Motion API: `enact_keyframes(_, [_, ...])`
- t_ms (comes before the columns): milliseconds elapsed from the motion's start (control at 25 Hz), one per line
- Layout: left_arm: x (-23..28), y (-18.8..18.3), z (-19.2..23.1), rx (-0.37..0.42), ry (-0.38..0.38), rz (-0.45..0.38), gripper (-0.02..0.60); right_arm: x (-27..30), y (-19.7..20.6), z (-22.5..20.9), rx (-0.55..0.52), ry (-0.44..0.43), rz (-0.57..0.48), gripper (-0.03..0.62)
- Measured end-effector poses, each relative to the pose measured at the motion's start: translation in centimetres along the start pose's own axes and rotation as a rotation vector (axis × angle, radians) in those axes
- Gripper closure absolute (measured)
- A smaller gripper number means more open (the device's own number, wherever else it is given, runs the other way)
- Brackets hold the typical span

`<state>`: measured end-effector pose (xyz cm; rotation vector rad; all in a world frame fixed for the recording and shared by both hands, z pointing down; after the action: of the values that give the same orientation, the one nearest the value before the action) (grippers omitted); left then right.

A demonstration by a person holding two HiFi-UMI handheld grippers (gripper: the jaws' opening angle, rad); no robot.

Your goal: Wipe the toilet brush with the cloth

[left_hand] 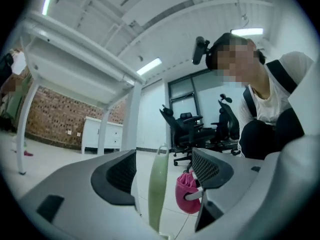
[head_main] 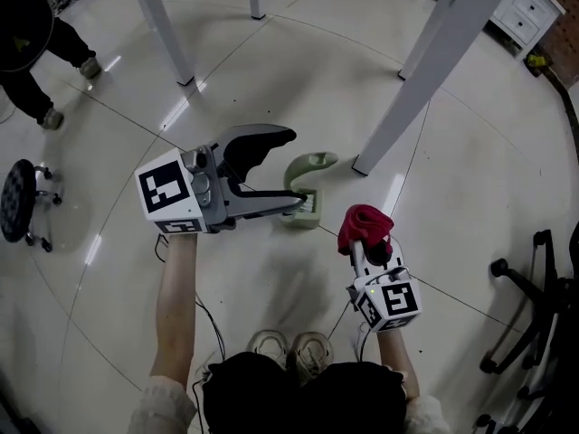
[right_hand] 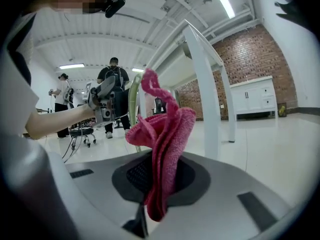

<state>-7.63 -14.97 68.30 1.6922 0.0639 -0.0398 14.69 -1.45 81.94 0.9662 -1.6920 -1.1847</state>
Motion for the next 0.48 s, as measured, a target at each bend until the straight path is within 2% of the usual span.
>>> enact_keyframes(120, [1.6,-0.7,0.8,0.038,0.035,0.081,0.227,-0.1,-1.9,0.4,-0.007,-0.025,-0.023,0.563])
enact_keyframes(160, [2.0,-0.5,0.7,0.045,0.052,0.096,0.255,-0.2,-2.3,0.4,-0.01,-0.032,-0.028,0.562])
enact_keyframes(240, [2.4,-0.2,0.6,0.053,0.084,0.078,0.468,-0.2,-2.9,0.4,-0.018,-0.047,-0.037,0.562])
enact_keyframes(320, [2.6,0.0,0.7,0.047,0.105,0.052,0.469,0.2,-3.3,0.4,-0.032,-0.067,-0.047,0.563])
enact_keyframes(480, [2.9,-0.4,1.8,0.088,0.1,-0.005,0.471,2.3,-4.8,0.1,-0.023,-0.11,-0.076,0.562])
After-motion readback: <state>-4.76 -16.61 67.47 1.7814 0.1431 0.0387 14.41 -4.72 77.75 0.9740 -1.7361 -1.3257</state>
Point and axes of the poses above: the fingertips, and each gripper's own axes: x forward along the fingers, z to its left, y out of its underside, the point moved 9 cm from there along -x, backward along the fingers, and after that the axes turned 5 degrees about x, right-handed, at the moved point
